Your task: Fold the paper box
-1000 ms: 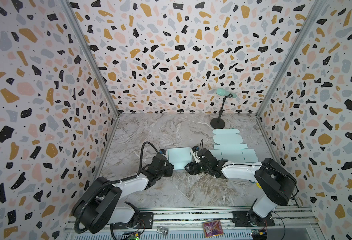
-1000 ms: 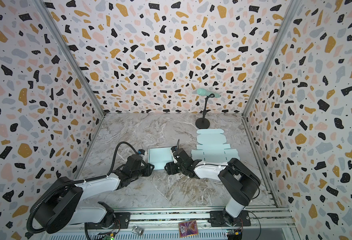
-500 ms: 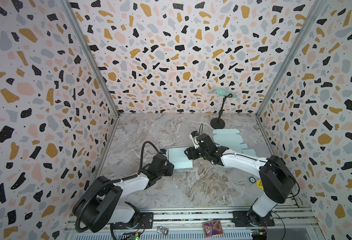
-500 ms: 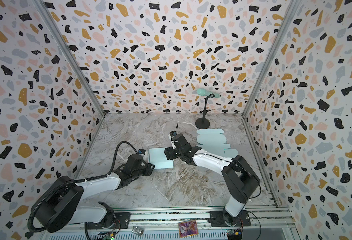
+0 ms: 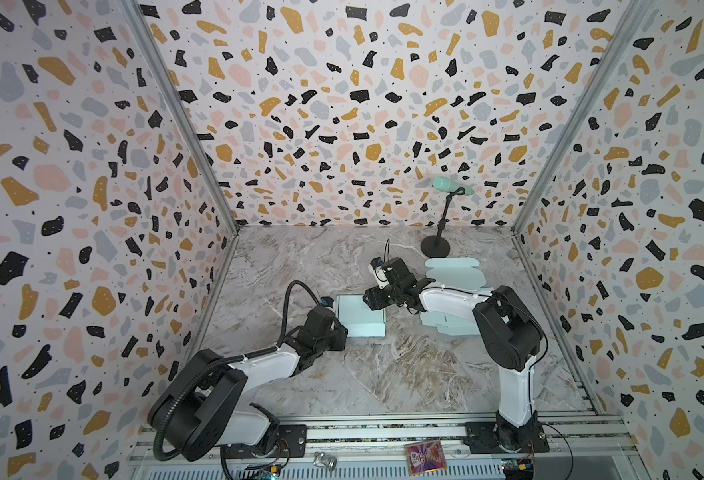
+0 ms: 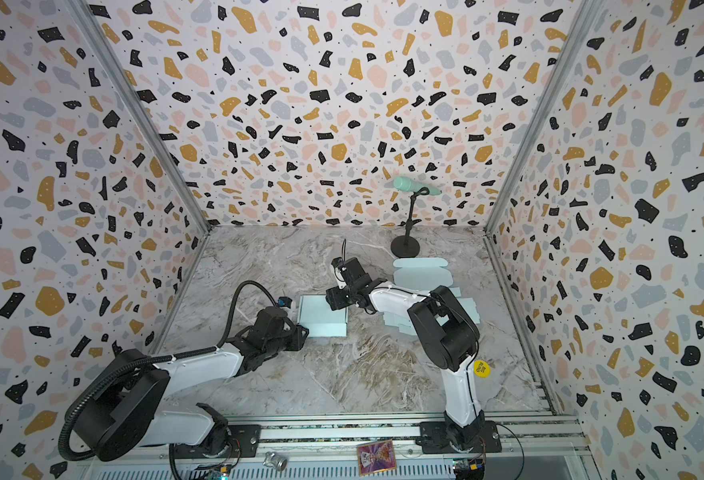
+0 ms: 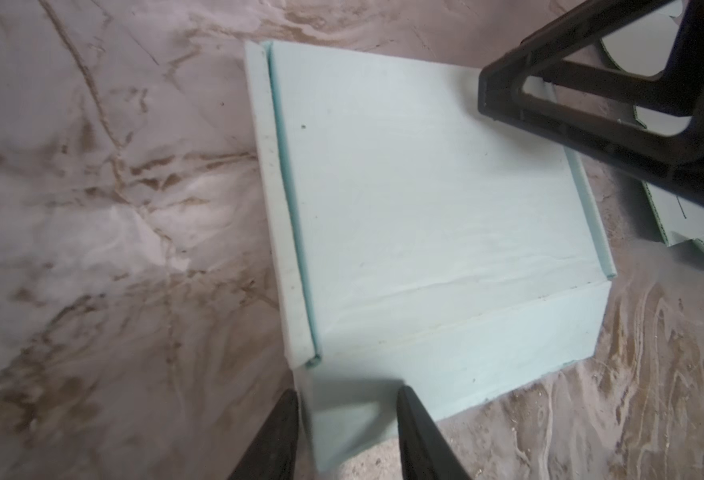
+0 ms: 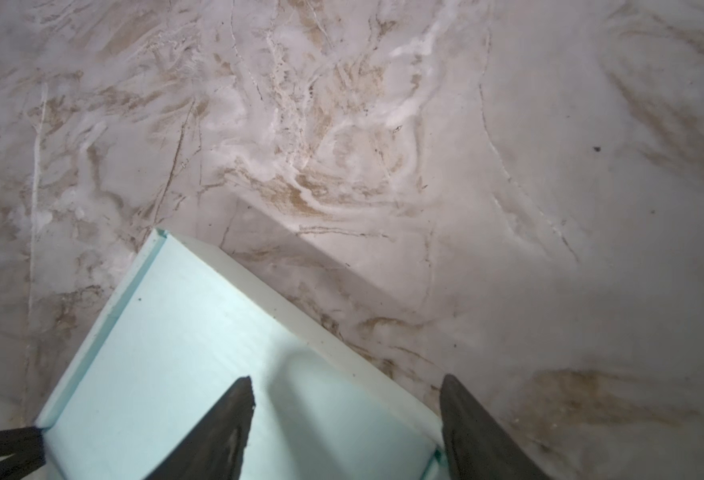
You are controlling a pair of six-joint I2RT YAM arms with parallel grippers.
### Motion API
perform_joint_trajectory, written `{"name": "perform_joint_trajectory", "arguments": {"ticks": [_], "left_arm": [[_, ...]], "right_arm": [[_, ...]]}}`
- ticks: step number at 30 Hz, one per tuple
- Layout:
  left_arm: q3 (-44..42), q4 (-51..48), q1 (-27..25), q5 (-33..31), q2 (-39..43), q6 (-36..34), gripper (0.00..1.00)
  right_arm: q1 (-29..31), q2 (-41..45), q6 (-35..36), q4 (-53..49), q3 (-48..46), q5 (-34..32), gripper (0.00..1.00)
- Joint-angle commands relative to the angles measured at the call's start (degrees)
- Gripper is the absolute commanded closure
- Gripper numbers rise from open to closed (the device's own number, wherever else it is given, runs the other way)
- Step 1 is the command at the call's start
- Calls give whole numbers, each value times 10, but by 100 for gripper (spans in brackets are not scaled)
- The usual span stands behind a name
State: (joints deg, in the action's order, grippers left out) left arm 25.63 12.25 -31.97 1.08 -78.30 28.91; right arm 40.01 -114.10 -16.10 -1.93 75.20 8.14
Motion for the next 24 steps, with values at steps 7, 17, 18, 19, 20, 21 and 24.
{"name": "perform_joint_trajectory", "arguments": {"ticks": [7,17,18,19,20,21,24], "left_arm": [[21,0,-2,-27,-17,-21,59],[42,17,-2,-53,-52,-24,51],[43,17,-2,-55,-55,-24,49],[44,17,-2,-56,-59,-23,48],[45,18,-2,-59,-62,-22,47],[46,17,-2,-63,-64,-21,47],[47,17,-2,-75,-69,-19,43]], "right_arm": [[1,-9,19,-27,-2,10,30],[12,-26,38,-47,0,42,33],[13,-28,40,-49,1,43,34],[13,-30,42,-50,1,50,34],[13,-32,44,-51,0,54,34],[13,-33,45,-53,0,57,35],[14,-36,50,-55,-3,66,35]]}}
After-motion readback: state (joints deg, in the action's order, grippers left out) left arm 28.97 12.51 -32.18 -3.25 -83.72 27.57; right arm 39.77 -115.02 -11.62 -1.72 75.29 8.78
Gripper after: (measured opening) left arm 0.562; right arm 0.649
